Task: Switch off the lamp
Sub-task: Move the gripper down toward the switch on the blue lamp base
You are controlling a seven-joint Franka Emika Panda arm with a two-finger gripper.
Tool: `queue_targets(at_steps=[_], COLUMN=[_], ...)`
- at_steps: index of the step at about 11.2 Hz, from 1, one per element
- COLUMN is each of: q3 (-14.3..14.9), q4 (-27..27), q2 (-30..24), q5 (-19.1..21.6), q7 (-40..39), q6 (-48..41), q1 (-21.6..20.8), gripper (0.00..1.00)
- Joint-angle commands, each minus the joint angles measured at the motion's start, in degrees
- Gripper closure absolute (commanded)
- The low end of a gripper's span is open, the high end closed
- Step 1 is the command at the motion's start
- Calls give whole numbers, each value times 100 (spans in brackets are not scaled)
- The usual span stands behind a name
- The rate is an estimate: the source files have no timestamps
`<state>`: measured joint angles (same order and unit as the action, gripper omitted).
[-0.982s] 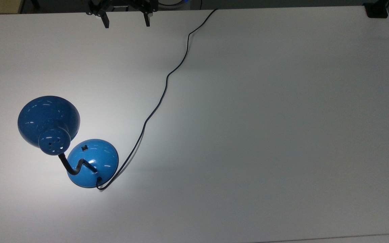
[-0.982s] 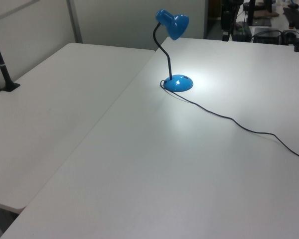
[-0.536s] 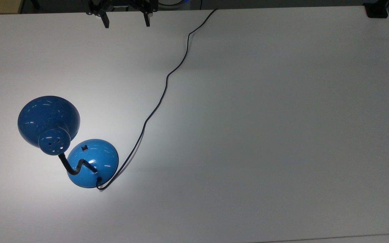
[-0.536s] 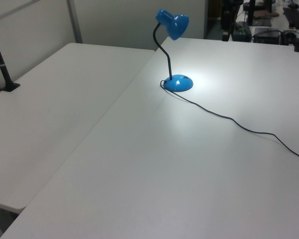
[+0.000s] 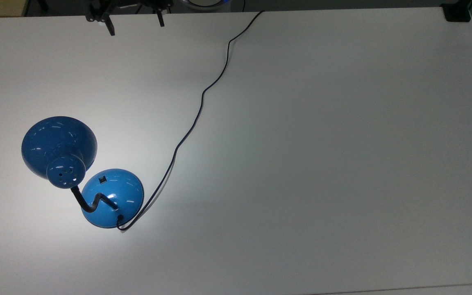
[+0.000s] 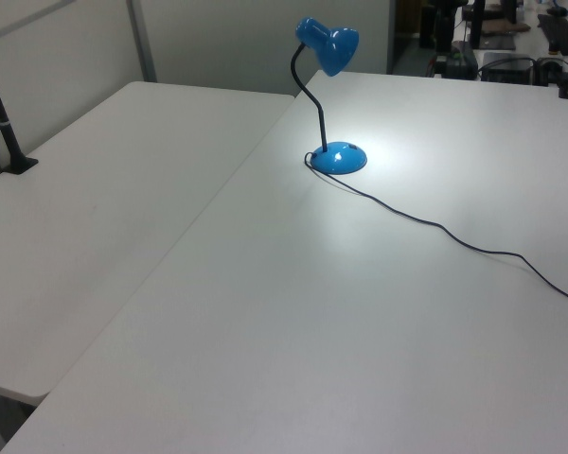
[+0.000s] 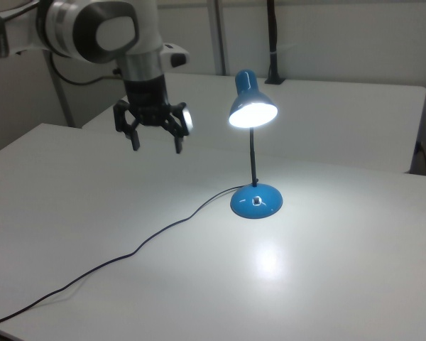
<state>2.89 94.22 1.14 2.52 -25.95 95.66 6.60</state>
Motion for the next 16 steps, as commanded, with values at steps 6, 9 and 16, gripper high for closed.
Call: queue_targets(at_steps=[6, 9, 16], q3=[10, 10, -43], q4=[535, 492, 114], q2=[754, 1379, 2837], q5=[854, 1994, 2526], q7=[-3628, -3619, -3575], q6=[1672, 2735, 5293], q1=[1792, 1793, 915], gripper=[29, 89, 100])
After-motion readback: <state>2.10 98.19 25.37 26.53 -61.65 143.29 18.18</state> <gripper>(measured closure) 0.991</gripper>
